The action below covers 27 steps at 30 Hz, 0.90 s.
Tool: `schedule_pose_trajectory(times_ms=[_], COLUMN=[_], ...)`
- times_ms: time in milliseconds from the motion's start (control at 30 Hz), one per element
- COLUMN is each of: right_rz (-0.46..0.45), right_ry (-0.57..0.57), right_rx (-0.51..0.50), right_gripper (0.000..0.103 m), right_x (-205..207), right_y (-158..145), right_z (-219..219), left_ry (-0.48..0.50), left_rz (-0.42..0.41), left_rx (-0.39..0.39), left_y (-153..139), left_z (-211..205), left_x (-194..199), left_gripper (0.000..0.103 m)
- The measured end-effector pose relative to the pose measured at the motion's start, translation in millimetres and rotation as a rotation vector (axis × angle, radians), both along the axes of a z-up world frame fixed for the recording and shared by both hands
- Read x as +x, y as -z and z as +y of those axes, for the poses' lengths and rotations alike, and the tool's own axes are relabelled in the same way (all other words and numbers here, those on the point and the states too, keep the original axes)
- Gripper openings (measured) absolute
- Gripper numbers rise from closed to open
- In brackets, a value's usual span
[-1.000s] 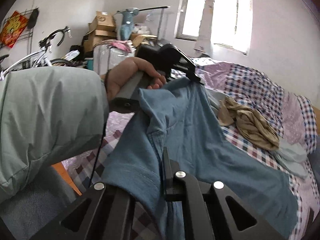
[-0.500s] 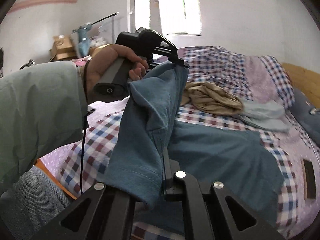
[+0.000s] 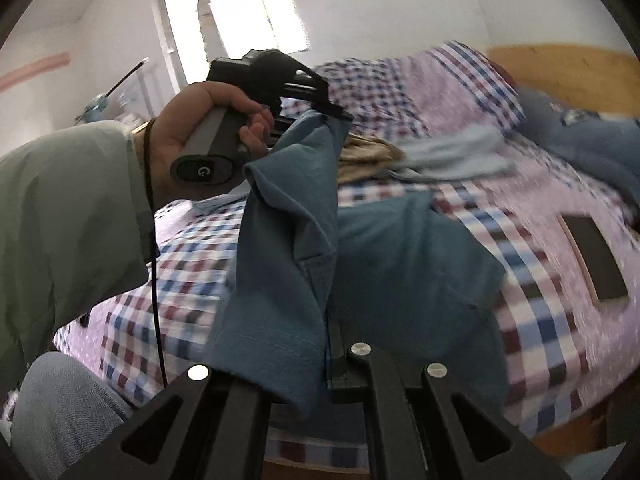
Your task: Fold clothes
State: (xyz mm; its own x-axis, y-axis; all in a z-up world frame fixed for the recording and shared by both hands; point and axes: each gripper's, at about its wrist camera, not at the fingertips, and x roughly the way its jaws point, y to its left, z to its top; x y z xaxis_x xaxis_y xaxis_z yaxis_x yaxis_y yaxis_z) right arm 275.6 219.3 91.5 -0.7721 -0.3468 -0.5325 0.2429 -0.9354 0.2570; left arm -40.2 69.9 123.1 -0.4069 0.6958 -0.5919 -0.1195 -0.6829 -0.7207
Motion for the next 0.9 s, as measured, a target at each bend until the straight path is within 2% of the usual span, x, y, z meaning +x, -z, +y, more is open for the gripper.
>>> schedule_pose_trajectory(times_ms=[100,200,333,400,467,500,567,633,700,767,867,900], right_rz=[-0.038,-0.056,-0.146,-0.176,-0.190,-0.189,-0.189,-0.189,-0.189,-0.189,-0.168,-0.160], right_ry=[0.048,0.088,0.140,0.161,0.181,0.198,0.225,0.245,0.256,0.268,0.287,0.296], right_rx=[-0.040,-0.011,-0.045,-0.048,-0.049,-0.047,-0.061,-0.076,-0.093,-0.110,-0.048,0.010], right_gripper=[0.003,0.003,0.005,0.011,0.022,0.026,0.043,0.049,0.050,0.051,0.054,0.054], right_x=[-5,-14,-25,-23,-20,-19,-18,-17,-16,-15,-12,-11], right_y=[13,36,65,74,76,75,75,74,73,72,67,65], right_z=[27,42,62,69,74,78,85,91,95,99,93,88], left_ry=[-0.006,-0.042,-0.058,-0.030,-0.011,-0.008,-0.032,-0.054,-0.076,-0.090,-0.111,-0.113], left_rz=[-0.016,-0.036,-0.068,-0.089,-0.085,-0.065,-0.015,0.030,0.075,0.103,0.114,0.115], left_rx=[-0.030,-0.049,-0.081,-0.090,-0.073,-0.046,0.004,0.006,0.004,-0.044,-0.134,-0.183], left_y=[14,33,61,70,72,68,58,47,37,34,39,43], left_z=[25,47,75,85,88,86,73,51,28,5,-32,-45], left_x=[-6,-13,-23,-26,-27,-24,-19,-9,2,13,36,46], left_gripper=[0.008,0.008,0.010,0.026,0.056,0.062,0.078,0.082,0.083,0.083,0.083,0.083])
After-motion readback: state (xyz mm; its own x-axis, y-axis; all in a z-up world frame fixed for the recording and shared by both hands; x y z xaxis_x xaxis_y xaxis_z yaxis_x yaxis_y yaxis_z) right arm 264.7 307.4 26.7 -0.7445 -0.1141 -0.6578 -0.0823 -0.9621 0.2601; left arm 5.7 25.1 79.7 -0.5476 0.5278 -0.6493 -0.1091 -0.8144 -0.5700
